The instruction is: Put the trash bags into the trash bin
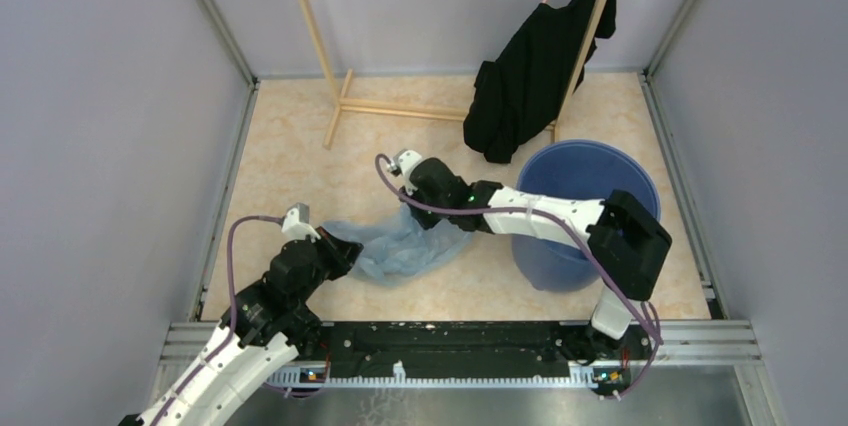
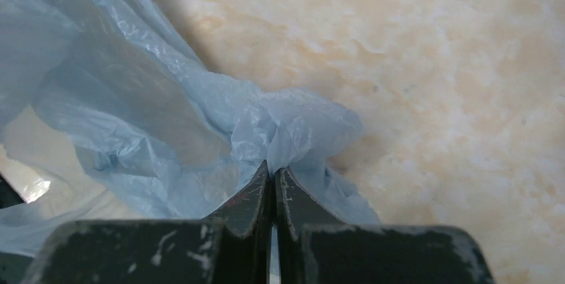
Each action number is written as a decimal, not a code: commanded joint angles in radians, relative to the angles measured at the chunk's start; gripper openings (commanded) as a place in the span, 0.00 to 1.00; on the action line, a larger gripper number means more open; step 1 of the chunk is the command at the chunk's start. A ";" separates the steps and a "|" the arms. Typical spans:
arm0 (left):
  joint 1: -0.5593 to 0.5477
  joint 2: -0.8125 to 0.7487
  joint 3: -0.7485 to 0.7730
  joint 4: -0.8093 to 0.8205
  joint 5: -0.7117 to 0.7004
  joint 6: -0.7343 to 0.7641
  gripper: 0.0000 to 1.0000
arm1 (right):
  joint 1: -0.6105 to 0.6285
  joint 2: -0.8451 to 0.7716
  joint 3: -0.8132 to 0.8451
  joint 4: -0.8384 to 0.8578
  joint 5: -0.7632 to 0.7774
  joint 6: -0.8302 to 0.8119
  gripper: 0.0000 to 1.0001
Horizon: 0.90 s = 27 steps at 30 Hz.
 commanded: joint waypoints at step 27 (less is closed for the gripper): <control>-0.002 0.096 -0.114 0.105 0.046 -0.038 0.00 | 0.170 -0.127 -0.092 0.013 -0.079 0.158 0.64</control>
